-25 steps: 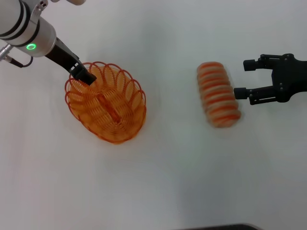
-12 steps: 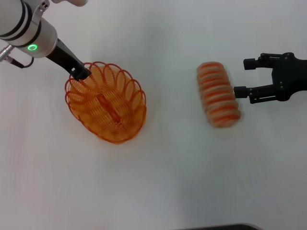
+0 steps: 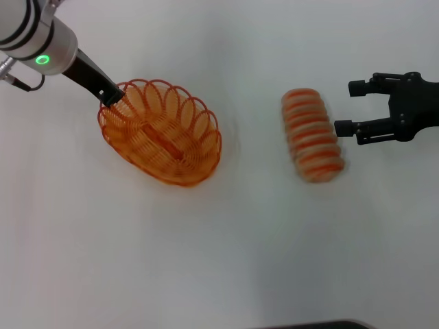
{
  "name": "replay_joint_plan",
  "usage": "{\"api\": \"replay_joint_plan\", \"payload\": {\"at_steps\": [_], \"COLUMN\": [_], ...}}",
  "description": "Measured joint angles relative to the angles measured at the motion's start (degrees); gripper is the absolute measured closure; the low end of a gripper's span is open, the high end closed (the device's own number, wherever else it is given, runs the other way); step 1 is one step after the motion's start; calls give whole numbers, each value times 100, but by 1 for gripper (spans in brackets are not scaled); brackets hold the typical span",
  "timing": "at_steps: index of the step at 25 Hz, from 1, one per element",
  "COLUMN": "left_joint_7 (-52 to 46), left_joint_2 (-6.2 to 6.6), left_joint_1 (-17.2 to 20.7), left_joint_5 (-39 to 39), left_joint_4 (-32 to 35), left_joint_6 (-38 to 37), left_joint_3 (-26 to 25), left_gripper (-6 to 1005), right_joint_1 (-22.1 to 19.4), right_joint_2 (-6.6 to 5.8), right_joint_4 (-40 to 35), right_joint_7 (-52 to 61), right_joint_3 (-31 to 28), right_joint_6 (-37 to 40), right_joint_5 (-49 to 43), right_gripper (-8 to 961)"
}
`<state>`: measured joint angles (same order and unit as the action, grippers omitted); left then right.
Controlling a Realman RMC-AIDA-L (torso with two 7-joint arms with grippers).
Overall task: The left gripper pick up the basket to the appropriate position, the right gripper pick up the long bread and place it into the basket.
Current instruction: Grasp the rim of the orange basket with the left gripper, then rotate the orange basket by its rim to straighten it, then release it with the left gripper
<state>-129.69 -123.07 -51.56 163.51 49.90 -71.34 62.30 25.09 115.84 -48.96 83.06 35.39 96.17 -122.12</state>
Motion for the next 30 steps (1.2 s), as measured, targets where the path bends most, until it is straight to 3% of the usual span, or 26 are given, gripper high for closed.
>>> {"api": "replay_joint_plan", "payload": {"at_steps": [4, 10, 13, 17, 18, 21, 30], "left_joint_7": [-60, -304, -745, -1064, -1233, -1386, -1942], "left_joint_2": [74, 193, 319, 368, 394, 401, 351], "left_joint_1": [-117, -296, -302, -262, -224, -131, 600], "left_joint_5": [-53, -60, -63, -64, -71, -103, -575], "left_joint_4": [0, 2, -31, -32, -39, -33, 232], "left_joint_6": [-319, -1001, -1274, -1490, -1732, -1916, -2039], "left_joint_3": [-229, -1131, -1347, -1626, -2077, -2438, -2609], "left_gripper": [906, 923, 932, 950, 954, 955, 959], "right_joint_1": [36, 48, 50, 89, 102, 127, 136], "right_joint_2": [0, 0, 0, 0, 0, 0, 38], "right_joint_4": [3, 15, 26, 28, 28, 14, 24], "right_joint_7": [5, 23, 64, 144, 201, 379, 585], "right_joint_3": [-100, -163, -273, -462, -512, -648, -962], "right_joint_6": [24, -6, -75, -157, -172, -208, -485], "right_joint_5": [5, 46, 52, 58, 58, 58, 587], "right_gripper": [9, 9, 8, 8, 8, 8, 8]}}
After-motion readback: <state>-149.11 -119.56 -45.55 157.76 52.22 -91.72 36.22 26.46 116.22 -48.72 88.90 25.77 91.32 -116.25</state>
